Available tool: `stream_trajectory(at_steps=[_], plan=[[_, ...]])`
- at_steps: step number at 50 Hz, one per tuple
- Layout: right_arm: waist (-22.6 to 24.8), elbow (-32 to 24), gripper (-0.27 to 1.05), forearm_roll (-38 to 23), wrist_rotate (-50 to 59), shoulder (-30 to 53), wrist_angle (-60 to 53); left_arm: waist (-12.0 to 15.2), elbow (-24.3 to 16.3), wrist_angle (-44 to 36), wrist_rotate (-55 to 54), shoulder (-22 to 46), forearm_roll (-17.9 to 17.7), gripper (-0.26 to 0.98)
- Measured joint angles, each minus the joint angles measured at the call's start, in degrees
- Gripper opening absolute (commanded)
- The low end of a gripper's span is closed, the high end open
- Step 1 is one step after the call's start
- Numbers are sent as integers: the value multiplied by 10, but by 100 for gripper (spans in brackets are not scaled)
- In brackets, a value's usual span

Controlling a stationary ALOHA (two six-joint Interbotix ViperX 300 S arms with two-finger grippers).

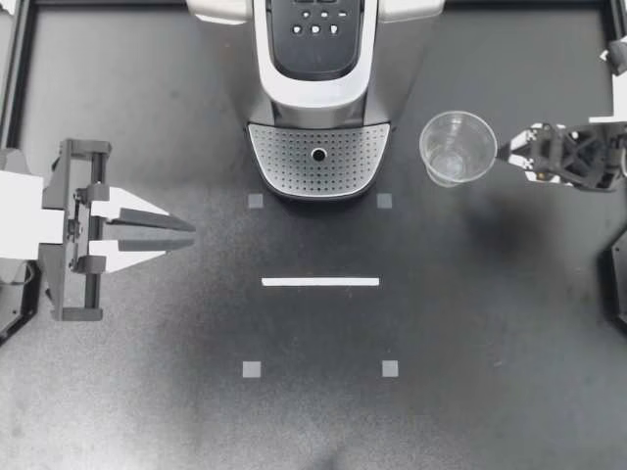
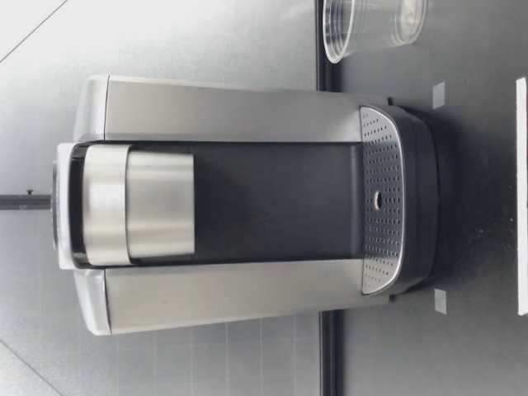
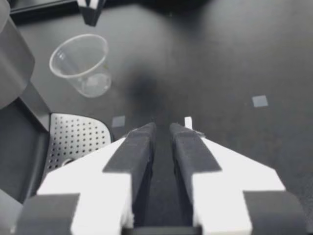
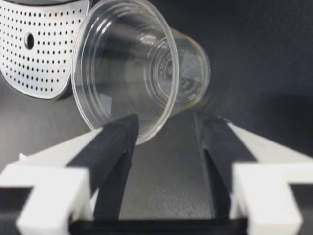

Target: Place the coffee capsule inside the capsule container, then place the cup onto the center of the cup tray, then push the 'Hot Water' and 'Travel Mug' buttons.

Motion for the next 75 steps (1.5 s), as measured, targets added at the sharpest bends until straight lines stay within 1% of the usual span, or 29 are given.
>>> stream_trajectory(at_steps=[25,29,34,49,53,59,69,75], plan=[[0,-32,53,0,-2,64,-2,0,5,0,0,1,0,20],[0,-35,49,0,-1,74,-1,0,5,0,0,1,0,20],[0,-36,40,0,-2,81,2,-1,5,0,0,0,0,20],[0,-36,9,0,-1,67,5,-1,5,0,0,0,-1,20],[0,-37,6,0,2,58,7,0,5,0,0,0,-1,20],[1,-45,6,0,16,48,10,-1,4,0,0,0,0,20],[43,-68,6,0,62,51,7,-1,5,0,0,1,-1,20],[71,-87,6,0,90,65,-16,0,5,0,0,0,0,20]])
